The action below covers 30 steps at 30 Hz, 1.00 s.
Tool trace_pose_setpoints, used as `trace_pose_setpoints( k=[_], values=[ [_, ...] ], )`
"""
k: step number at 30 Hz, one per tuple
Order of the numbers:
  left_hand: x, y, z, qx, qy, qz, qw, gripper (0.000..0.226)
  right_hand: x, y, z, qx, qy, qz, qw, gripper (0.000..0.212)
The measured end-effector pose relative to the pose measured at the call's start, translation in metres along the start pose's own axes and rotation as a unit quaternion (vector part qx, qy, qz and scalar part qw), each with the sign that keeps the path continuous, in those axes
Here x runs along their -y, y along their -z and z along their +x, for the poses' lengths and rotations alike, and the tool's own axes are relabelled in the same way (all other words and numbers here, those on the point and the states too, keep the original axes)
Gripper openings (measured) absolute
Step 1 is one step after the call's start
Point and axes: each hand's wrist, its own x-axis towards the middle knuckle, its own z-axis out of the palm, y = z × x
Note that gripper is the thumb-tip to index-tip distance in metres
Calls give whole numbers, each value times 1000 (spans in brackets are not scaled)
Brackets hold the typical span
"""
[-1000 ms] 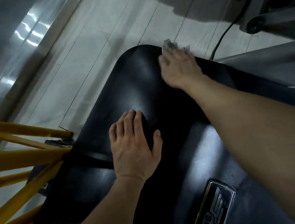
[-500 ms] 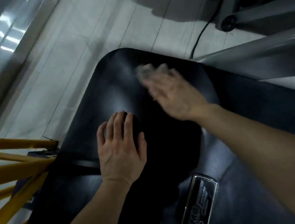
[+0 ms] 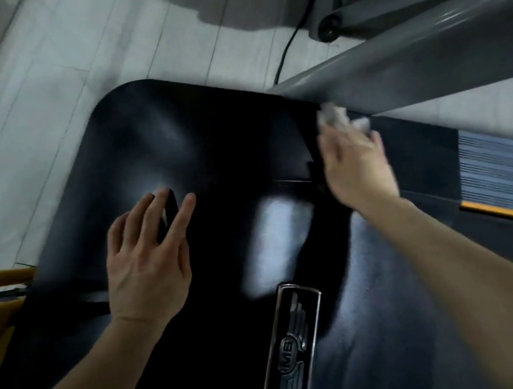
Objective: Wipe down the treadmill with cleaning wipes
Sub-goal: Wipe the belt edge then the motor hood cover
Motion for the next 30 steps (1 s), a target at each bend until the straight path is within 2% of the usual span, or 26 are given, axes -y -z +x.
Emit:
trace_pose_setpoints(
  k=[2, 4, 5, 7, 10, 13, 15, 18, 20, 21, 22, 23, 26, 28, 30],
  values=[
    [0, -2, -1, -2, -7, 3, 1000, 53, -34, 11, -24, -1, -86, 8, 996, 75],
    [0, -3, -1, -3, -8, 0, 1000, 52, -17, 9, -36, -7, -140, 25, 990, 80],
    [1, -2, 0, -2, -7, -2, 1000, 53, 6, 6, -37, -23, -130, 39, 990, 78],
    [-1, -1, 1, -1, -7, -3, 1000, 52, 64, -7, -33, -48, -19, 57, 997, 72],
    [0, -1, 3, -10, -7, 0, 1000, 49, 129, -19, -33, -6, 144, 43, 989, 69],
    [0, 0, 3, 7, -7, 4, 1000, 50, 95, -11, -43, -3, 190, 64, 980, 58],
    [0, 2, 1, 15, -4, 6, 1000, 51, 38, -3, -53, -19, 147, 34, 988, 57],
    [-1, 4, 3, 22, 0, 7, 1000, 51, -53, 13, -77, -40, -15, 46, 998, 59],
    [-4, 6, 3, 38, 4, 16, 999, 51, -67, 16, -89, -35, -125, 61, 990, 63],
    [-5, 8, 3, 55, 6, 22, 998, 51, -56, 16, -89, -32, -154, 72, 985, 65],
    [-6, 11, 4, 76, 8, 29, 997, 52, -38, 14, -84, -32, -142, 83, 986, 66],
    [-10, 16, 7, 98, 13, 34, 995, 52, -15, 12, -78, -33, -89, 92, 991, 66],
    [-37, 27, 24, 111, 24, 39, 993, 56, 44, 1, -56, 18, 123, 115, 986, 63],
    [-72, 28, 38, 106, -38, 13, 994, 77, 43, 11, -52, 55, 165, 133, 976, 58],
    [-111, 22, 50, 135, -117, -31, 983, 108, 2, 18, -62, 54, 164, 128, 977, 55]
  ],
)
